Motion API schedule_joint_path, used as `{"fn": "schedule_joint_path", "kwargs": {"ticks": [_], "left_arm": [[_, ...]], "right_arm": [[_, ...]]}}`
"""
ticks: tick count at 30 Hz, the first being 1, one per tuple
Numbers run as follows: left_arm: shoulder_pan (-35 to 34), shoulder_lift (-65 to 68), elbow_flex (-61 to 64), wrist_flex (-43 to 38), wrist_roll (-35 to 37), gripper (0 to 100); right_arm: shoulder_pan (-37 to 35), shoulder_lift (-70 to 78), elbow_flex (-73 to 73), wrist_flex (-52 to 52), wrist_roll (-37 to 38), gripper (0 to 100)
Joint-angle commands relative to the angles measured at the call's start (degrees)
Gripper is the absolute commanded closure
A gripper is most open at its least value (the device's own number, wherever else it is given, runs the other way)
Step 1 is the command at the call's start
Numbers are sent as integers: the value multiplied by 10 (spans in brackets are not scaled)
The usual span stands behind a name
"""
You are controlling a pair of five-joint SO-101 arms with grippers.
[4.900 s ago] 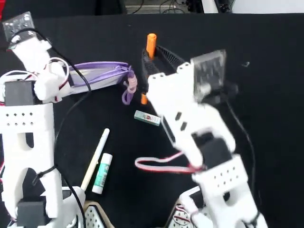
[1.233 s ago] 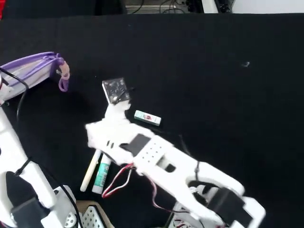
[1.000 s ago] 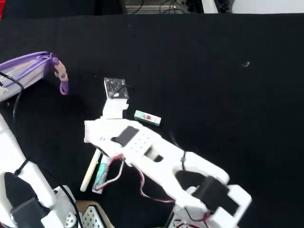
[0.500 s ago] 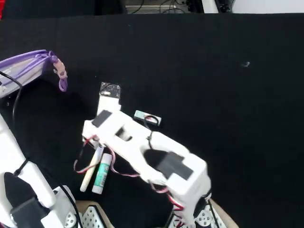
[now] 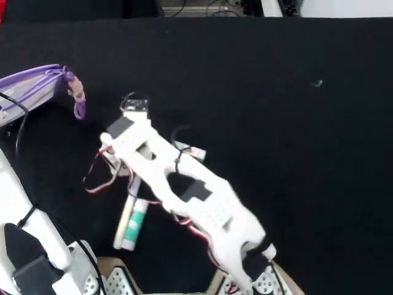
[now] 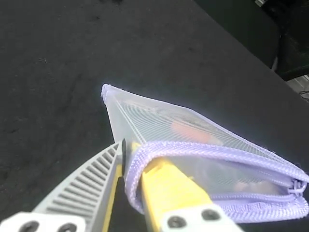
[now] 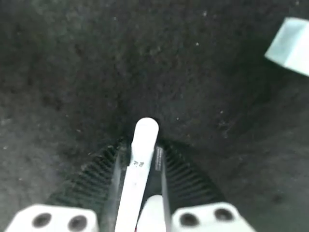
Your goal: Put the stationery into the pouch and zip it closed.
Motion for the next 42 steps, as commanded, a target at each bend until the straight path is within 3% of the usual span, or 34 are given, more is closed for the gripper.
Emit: {"fn": "schedule_joint_path", "kwargs": {"ticks": [1, 6, 15, 24, 34, 42], "left_arm": [[34, -4, -38, 1, -5, 971], [66, -10, -41, 6, -5, 971], [110, -4, -116, 67, -4, 971], [198, -4, -173, 101, -3, 972], [271, -4, -167, 137, -3, 971], [276, -10, -150, 151, -3, 971]], "right_arm": [[33, 4, -98, 68, 16, 988], [81, -40, -176, 146, 25, 988], [150, -217, -182, 146, 201, 987], [236, -437, -180, 109, 317, 986], [224, -549, -178, 46, 372, 987], [179, -625, -178, 11, 382, 987]]}}
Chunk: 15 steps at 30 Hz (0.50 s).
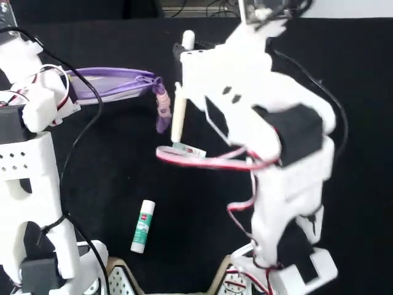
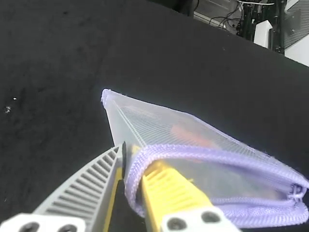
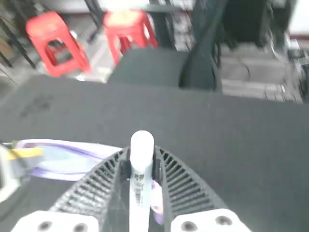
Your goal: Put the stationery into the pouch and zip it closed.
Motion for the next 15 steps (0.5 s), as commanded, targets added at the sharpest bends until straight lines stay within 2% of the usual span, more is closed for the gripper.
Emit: {"fn": "schedule_joint_path", "kwargs": {"ticks": [1, 6, 12, 15], "left_arm": [[8, -10, -13, -1, -3, 971], [8, -10, 13, -1, -3, 971], [9, -11, 14, 2, -3, 971], [9, -11, 15, 3, -3, 971]], "right_arm": [[-39, -65, -23, -4, 29, 987], [-81, -138, -22, 44, 98, 987], [-89, -219, -16, 108, 106, 987], [-89, -269, 40, 116, 127, 987]]}}
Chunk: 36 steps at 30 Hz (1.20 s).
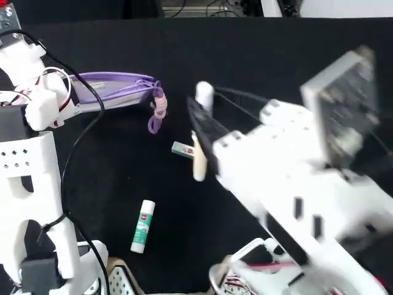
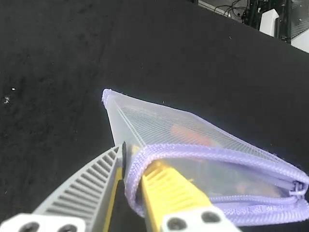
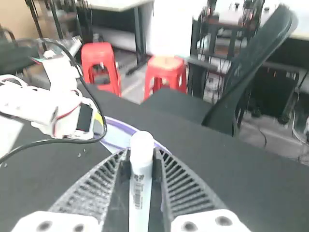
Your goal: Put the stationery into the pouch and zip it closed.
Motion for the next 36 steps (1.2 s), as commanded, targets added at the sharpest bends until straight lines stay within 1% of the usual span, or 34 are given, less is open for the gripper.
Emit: {"fn": "schedule_joint_path", "kwargs": {"ticks": [1, 4, 6, 11, 15, 18, 22, 25, 28, 31, 34, 36], "left_arm": [[9, -11, -11, 3, -3, 971], [9, -11, -11, 4, -3, 971], [9, -11, -11, 4, -3, 971], [9, -11, -11, 1, -3, 971], [9, -11, -11, 2, -3, 971], [9, -11, -11, 2, -3, 971], [9, -11, -11, 0, -3, 971], [9, -11, -11, 2, -3, 971], [9, -10, -11, 3, -3, 971], [9, -10, -11, 3, -3, 971], [9, -10, -11, 3, -3, 971], [9, -10, -11, 3, -3, 971]], "right_arm": [[-9, -79, 73, 12, 35, 987], [-6, -150, 206, -27, 49, 987], [-5, -211, 315, -88, 49, 987], [-5, -370, 572, -362, 49, 985], [-8, -438, 700, -534, 48, 984], [-8, -443, 757, -639, 43, 985], [-9, -443, 844, -808, 43, 985], [-24, -443, 901, -926, 28, 986], [-33, -443, 950, -1019, 10, 986], [-43, -438, 997, -1110, 8, 987], [-40, -399, 1032, -1203, 12, 987], [-39, -353, 1036, -1243, 12, 987]]}}
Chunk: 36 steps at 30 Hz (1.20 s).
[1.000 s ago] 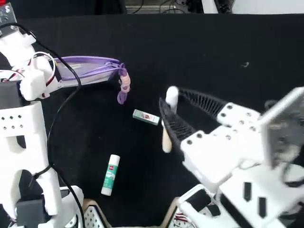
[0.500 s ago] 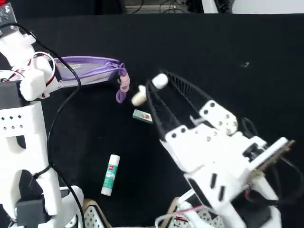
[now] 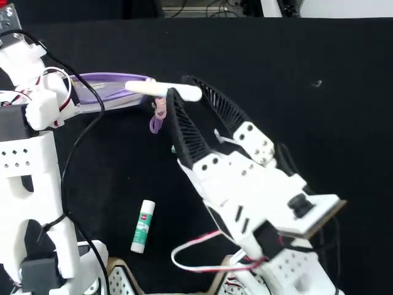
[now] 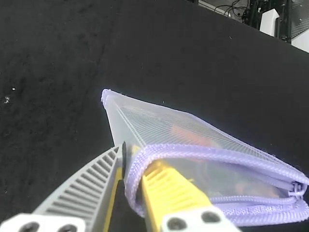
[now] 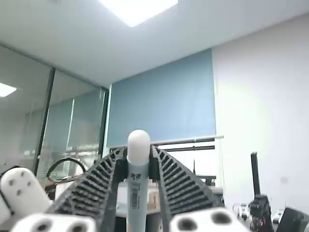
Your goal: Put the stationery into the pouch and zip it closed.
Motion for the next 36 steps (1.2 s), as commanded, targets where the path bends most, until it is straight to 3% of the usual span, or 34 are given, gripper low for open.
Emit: {"fn": "schedule_joint_path", "kwargs": {"ticks": [1, 7, 16, 36], "left_arm": [[9, -10, -10, 3, -3, 971], [36, -11, 8, -1, -3, 971], [35, -11, 6, -2, -3, 971], [35, -11, 10, -2, -3, 971]], "right_arm": [[-1, 92, 8, -116, -3, 987], [-1, 226, 11, -225, -3, 988], [44, 317, 12, -233, -6, 988], [16, 116, 47, -159, -19, 988]]}}
